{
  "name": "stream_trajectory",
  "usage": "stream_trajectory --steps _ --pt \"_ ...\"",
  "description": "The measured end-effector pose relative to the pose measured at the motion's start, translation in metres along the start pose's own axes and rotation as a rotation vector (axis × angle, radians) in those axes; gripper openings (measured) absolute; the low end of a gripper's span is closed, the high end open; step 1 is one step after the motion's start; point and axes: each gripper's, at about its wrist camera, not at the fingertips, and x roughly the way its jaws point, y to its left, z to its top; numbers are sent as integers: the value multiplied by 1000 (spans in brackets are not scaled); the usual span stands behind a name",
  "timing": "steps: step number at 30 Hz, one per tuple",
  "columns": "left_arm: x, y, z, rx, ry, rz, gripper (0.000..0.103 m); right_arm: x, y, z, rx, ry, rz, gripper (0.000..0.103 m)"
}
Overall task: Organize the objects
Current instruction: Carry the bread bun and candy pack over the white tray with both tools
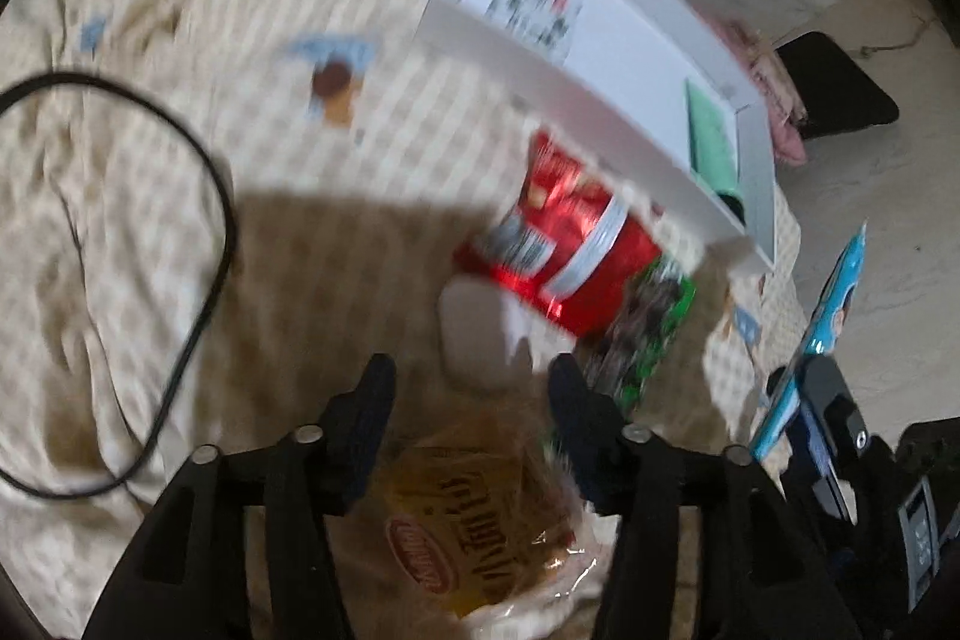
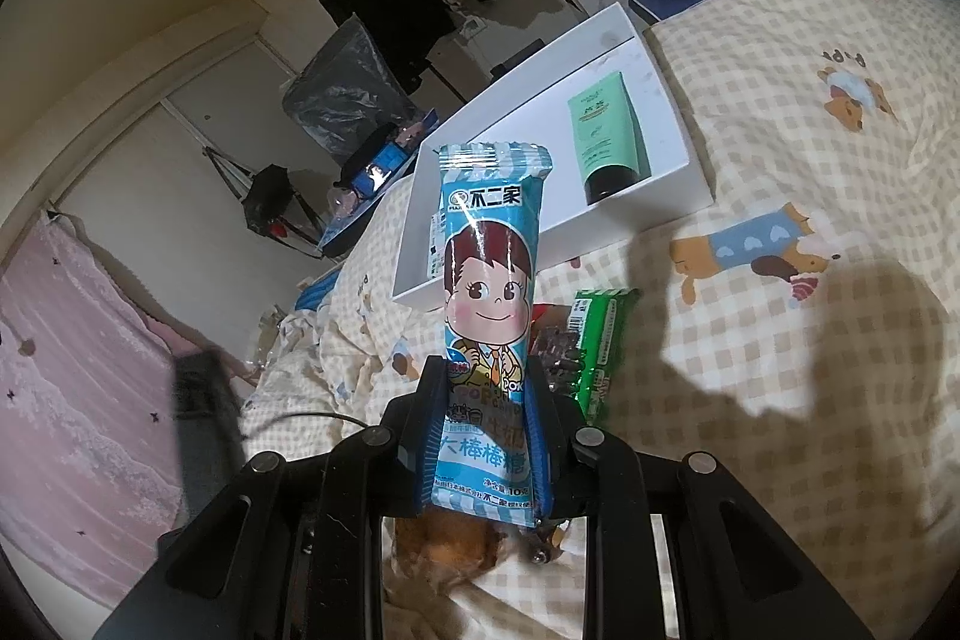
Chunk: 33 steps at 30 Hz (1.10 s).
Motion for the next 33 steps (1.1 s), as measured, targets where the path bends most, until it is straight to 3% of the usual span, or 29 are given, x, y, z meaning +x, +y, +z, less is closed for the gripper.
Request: stream_trajectory --steps 1,2,13,19,23,27,28,29,33 --pt "0 -1 -2 7 30 24 77 0 -1 1 3 -1 1 26" --pt "-1 -3 -3 10 35 36 78 -1 -2 2 7 -3 0 26" --pt "12 -10 -14 38 130 92 82 -1 -8 4 23 2 -5 26" --pt "18 -28 -21 194 219 103 83 0 -6 5 10 8 -4 26" --pt "16 -29 -22 207 242 72 84 0 -7 5 11 9 -4 26" --pt "21 -34 -27 245 249 100 86 1 -6 4 6 13 -7 26" --pt "21 -38 -29 269 240 105 85 0 -6 4 5 12 -8 26" --pt "20 -42 -31 292 229 101 74 1 -6 4 5 12 -8 26" --pt "17 -46 -32 301 215 87 67 0 -6 4 6 13 -9 26"
